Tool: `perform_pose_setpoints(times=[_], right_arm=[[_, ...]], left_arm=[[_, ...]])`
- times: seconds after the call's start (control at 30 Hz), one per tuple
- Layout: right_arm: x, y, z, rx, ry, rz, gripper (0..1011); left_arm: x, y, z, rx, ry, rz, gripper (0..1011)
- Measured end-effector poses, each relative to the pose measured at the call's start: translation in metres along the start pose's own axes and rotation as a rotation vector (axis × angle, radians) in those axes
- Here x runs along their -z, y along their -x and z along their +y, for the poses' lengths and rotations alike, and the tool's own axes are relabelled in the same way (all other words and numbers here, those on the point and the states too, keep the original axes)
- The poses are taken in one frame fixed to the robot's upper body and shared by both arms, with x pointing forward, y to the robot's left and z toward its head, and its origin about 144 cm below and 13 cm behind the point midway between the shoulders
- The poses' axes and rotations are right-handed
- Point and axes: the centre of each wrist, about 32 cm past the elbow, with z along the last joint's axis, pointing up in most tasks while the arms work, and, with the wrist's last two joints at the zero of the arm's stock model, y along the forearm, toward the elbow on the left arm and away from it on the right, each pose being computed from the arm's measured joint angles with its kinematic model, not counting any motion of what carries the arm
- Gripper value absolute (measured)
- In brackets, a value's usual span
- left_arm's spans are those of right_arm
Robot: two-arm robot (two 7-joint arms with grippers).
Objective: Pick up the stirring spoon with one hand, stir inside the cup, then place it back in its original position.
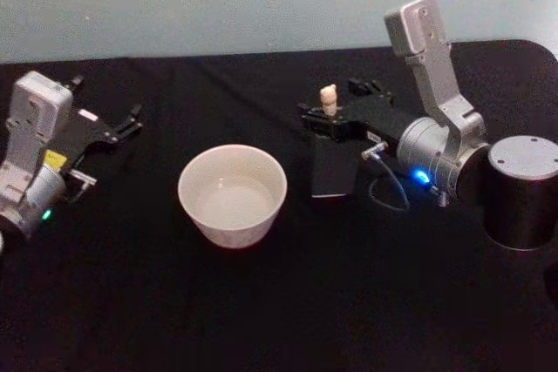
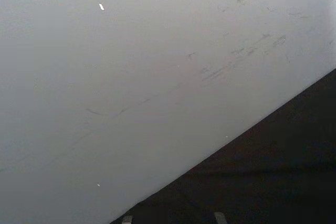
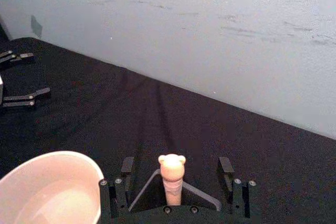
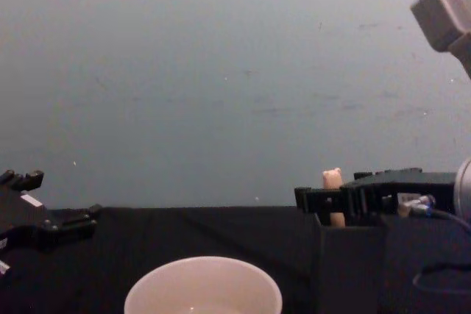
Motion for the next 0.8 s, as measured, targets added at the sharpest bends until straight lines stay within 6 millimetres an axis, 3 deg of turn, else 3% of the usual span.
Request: perform_pose_setpoints(times=[0.3,0.8], right_arm=[[0.0000,0.0002,-0.0001,0.000,0.000,0.000,860],[-0.0001,0.0001,-0.0003,0.001,-0.001,-0.001,386]], left_arm=[[0.0000,0.0000,0.0000,0.000,0.000,0.000,1001],[0.0000,0.0000,0.0000,0.000,0.000,0.000,1001]])
